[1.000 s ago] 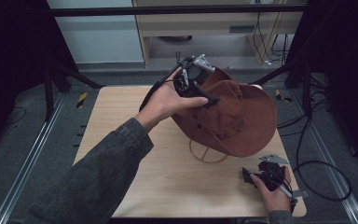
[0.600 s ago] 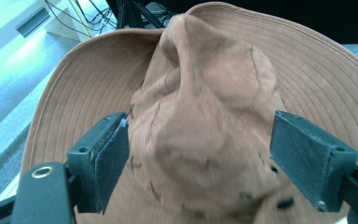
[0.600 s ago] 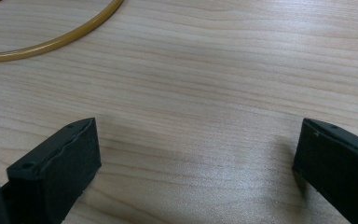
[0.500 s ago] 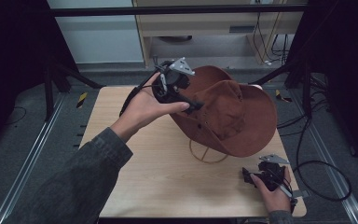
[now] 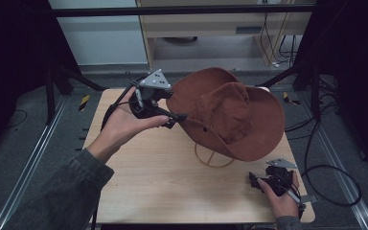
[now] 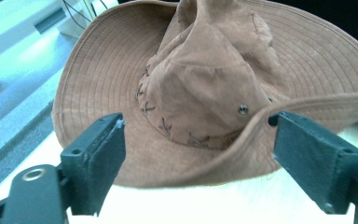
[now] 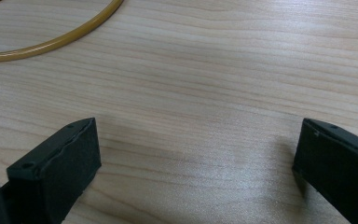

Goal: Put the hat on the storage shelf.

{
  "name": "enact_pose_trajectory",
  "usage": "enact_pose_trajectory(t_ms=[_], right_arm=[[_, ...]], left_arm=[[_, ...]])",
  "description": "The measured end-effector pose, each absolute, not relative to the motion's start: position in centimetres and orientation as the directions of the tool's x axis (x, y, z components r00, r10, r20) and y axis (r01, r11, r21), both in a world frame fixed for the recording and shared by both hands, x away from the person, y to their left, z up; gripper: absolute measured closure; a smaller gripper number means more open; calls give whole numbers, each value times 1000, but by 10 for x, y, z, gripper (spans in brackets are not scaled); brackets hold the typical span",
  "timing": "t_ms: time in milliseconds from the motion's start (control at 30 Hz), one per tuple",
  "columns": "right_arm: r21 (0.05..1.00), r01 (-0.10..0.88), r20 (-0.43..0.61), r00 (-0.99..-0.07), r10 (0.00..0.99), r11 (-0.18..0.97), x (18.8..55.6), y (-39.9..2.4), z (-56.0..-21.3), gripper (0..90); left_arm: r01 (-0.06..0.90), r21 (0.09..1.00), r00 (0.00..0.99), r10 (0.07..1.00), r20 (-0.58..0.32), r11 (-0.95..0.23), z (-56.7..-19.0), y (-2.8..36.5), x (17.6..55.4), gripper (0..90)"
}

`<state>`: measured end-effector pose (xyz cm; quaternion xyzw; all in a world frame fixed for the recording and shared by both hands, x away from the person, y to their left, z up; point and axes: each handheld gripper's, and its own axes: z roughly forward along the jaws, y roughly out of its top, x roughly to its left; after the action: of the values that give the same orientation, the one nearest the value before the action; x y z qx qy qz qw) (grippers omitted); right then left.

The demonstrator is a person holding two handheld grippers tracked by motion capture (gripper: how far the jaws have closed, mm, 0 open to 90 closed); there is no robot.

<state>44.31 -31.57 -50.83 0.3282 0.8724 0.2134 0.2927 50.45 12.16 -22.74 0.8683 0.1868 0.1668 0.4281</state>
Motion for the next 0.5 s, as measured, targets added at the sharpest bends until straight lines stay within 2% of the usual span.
enact_pose_trajectory(t_ms=[400,500], right_arm=[[565,445,-373,-613,696,695,443,-316,-508,6],[565,445,-373,-613,696,695,443,-316,-508,6]], left_arm=[[202,833,851,513,111,-515,-267,169,488,93],[231,840,852,520,69,-491,-284,179,486,82]])
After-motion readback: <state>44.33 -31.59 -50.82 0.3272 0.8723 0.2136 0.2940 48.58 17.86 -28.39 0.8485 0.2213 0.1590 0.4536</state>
